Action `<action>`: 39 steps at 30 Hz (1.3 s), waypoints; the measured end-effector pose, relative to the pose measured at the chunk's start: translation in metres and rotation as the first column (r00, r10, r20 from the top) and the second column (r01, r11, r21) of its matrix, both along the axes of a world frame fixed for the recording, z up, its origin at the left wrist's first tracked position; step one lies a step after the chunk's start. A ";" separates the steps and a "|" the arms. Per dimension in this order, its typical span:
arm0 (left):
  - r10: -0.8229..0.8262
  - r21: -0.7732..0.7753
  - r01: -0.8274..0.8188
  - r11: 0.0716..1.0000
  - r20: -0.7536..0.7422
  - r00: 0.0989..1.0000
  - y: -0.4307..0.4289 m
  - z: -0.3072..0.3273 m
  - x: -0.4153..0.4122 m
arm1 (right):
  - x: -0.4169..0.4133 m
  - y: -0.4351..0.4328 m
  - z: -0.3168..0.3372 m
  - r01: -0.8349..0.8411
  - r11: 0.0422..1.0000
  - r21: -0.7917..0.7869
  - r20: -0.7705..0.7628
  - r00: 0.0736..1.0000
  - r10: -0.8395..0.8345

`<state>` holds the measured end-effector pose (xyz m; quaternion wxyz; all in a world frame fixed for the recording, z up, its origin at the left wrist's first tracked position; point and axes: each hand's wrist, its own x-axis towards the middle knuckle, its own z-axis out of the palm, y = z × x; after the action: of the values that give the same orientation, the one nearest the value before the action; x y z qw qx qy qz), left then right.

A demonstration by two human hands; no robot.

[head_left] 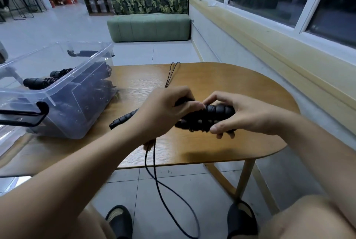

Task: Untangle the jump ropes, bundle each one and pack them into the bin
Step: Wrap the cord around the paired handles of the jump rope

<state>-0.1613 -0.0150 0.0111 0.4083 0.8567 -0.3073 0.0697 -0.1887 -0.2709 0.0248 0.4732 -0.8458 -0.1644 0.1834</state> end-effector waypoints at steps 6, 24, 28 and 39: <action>-0.126 -0.129 0.123 0.984 -0.018 0.992 0.008 0.004 0.000 | -0.014 0.005 0.019 -0.203 0.977 0.071 -0.140 0.967 0.211; -0.022 0.100 0.046 0.994 -0.234 0.972 -0.023 -0.015 -0.016 | 0.001 0.005 0.014 0.178 0.833 0.524 0.092 0.960 -0.263; -0.005 0.269 0.055 0.962 -0.183 0.983 -0.026 -0.018 -0.024 | 0.013 -0.004 0.003 0.299 0.878 0.373 0.218 0.892 -0.396; -0.035 0.142 0.036 0.989 -0.005 0.999 -0.005 0.002 -0.018 | 0.017 -0.012 -0.016 0.182 0.983 0.001 0.012 0.983 -0.182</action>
<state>-0.1793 -0.0204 0.0135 0.3480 0.8781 -0.3261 0.0393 -0.1712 -0.2830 0.0085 0.4870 -0.8584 -0.0891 0.1343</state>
